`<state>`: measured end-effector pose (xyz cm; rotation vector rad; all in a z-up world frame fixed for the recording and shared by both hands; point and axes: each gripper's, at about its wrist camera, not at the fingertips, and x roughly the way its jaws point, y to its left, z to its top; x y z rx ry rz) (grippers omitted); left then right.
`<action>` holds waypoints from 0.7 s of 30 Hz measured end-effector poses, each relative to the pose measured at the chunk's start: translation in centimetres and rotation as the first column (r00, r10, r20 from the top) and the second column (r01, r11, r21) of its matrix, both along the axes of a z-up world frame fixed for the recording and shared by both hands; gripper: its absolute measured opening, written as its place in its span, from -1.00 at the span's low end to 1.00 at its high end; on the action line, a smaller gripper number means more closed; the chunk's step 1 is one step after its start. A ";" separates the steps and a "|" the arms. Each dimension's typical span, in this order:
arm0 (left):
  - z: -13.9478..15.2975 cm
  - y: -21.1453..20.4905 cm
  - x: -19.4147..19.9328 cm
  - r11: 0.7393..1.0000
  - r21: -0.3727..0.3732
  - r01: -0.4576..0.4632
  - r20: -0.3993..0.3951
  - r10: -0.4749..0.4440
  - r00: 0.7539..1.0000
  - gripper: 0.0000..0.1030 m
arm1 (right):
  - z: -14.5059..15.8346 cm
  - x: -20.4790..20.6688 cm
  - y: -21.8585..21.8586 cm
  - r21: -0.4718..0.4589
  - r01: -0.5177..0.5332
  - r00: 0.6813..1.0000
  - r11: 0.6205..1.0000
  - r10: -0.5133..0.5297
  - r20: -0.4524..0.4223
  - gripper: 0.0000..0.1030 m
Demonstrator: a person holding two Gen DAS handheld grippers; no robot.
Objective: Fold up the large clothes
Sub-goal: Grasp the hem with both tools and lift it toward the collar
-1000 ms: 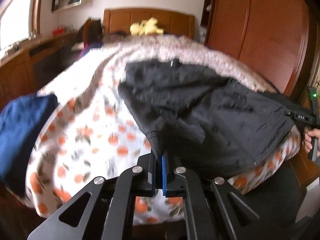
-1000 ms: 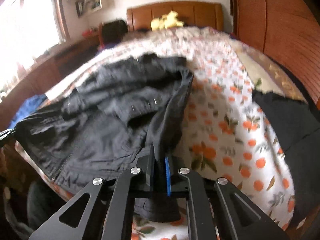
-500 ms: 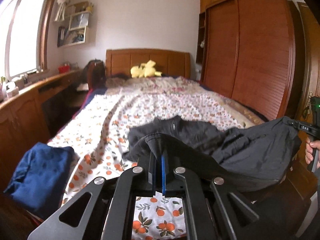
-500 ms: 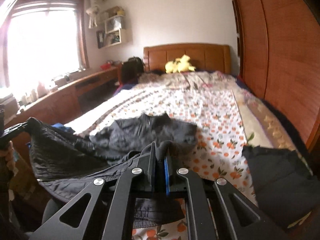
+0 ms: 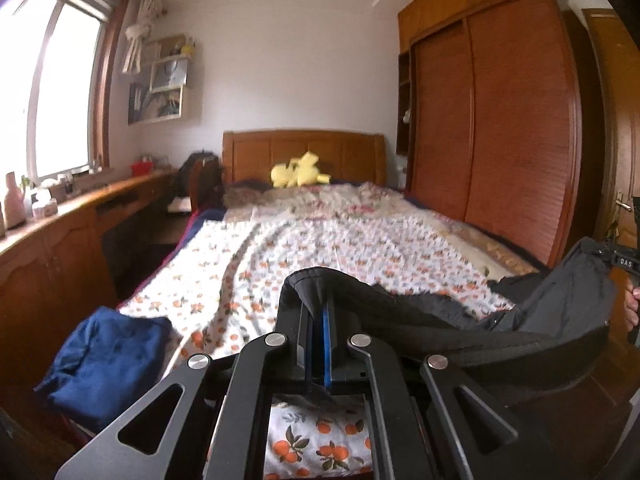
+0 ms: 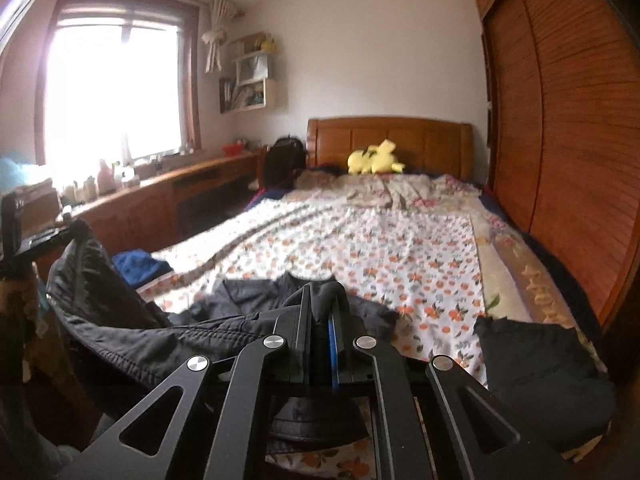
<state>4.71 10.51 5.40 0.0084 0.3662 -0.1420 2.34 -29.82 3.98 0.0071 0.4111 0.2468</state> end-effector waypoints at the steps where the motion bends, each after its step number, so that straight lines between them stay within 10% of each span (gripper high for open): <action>1: -0.5 0.1 0.8 1.000 0.000 -0.002 -0.013 0.002 1.000 -0.93 | -0.7 0.6 -0.1 -0.005 0.001 1.000 1.000 -0.001 -0.016 -0.90; 21: -6.3 0.9 14.8 0.997 0.037 -0.065 -0.086 0.068 0.994 -0.92 | -8.2 13.0 -1.6 -0.018 -0.017 0.988 1.000 0.014 -0.153 -0.89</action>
